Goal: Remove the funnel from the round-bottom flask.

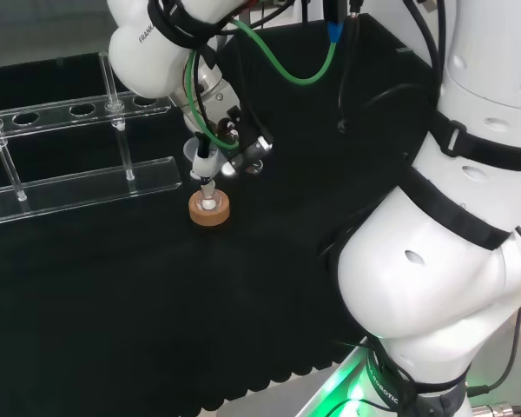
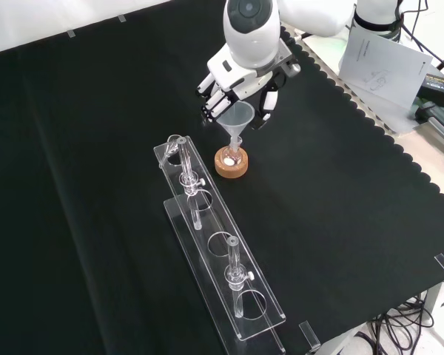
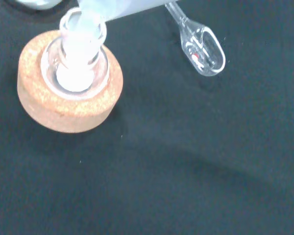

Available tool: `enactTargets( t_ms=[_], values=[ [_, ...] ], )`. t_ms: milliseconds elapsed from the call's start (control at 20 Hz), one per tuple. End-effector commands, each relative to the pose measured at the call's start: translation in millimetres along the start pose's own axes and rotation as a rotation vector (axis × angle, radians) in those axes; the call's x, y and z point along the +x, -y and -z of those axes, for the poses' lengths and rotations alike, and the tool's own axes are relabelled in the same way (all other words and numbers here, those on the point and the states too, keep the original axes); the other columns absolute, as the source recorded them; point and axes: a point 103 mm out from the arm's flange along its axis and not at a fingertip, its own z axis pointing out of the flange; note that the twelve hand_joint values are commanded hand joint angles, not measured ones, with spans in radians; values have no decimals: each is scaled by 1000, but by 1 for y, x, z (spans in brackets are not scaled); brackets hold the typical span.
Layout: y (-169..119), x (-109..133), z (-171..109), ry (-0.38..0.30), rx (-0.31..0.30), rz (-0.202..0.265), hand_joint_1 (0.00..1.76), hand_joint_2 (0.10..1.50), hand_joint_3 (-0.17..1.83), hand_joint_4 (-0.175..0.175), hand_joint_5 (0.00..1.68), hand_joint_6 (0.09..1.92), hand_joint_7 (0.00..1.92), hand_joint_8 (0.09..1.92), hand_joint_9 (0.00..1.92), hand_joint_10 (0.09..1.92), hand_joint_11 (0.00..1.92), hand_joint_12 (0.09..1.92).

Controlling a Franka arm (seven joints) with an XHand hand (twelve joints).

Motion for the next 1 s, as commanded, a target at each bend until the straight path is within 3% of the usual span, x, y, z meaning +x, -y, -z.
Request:
enactTargets(
  t_ms=[50, 350, 950, 1000],
  values=[
    [8, -6, 22, 15, -55, -4, 789, 799, 497, -25, 746, 462, 736, 687, 1063, 451, 512, 1319],
    [24, -18, 51, 40, -97, -30, 796, 791, 504, -26, 707, 551, 736, 702, 1069, 454, 520, 1317],
    [56, -28, 102, 108, -138, -69, 799, 781, 506, -29, 670, 561, 712, 701, 1070, 457, 523, 1319],
    [58, -28, 106, 116, -129, -91, 799, 780, 506, -29, 667, 561, 709, 701, 1070, 458, 523, 1320]
  ],
)
